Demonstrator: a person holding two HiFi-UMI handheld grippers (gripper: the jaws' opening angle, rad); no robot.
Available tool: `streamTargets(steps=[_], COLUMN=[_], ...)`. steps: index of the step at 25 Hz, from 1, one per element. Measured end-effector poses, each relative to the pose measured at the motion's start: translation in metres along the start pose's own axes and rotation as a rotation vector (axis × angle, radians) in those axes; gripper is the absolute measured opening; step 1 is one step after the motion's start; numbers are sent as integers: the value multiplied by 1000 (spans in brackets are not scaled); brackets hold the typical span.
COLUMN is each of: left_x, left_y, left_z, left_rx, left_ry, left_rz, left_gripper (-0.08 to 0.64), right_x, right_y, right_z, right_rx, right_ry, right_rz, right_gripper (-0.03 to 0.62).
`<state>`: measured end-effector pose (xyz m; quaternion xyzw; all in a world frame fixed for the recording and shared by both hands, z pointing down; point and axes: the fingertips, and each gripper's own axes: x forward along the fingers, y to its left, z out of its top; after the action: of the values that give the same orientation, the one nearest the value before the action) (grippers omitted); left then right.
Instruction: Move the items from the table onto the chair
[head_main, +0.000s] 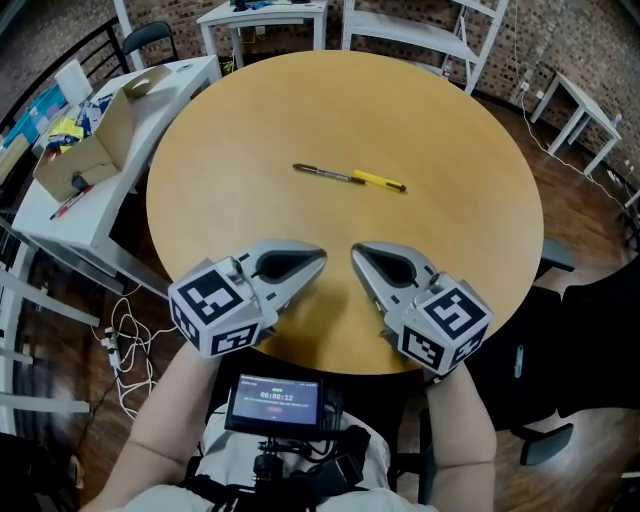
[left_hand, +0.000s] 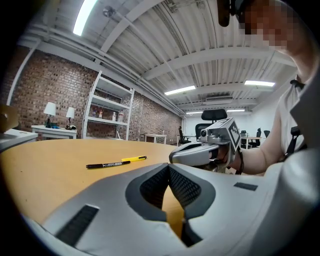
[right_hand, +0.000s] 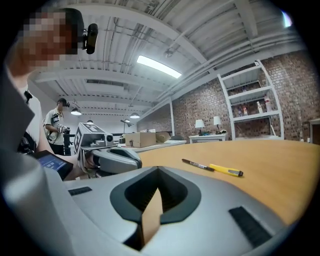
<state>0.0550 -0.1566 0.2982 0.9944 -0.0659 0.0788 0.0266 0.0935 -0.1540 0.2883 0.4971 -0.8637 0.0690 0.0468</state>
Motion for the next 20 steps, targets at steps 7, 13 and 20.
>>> streamTargets(steps=[7,13,20], left_x=[0,0,-1], left_y=[1,0,0], left_z=[0,0,1], left_rx=[1,0,1], left_ry=[2,1,0], left_rz=[0,-1,1], left_gripper=[9,8,8], right_x=[1,1,0], right_y=[1,2,2], right_z=[0,0,0], right_rx=[-12,-11,-10], right_ry=[-4,-4,-2], right_rz=[2,3,4], right_gripper=[5,5,6])
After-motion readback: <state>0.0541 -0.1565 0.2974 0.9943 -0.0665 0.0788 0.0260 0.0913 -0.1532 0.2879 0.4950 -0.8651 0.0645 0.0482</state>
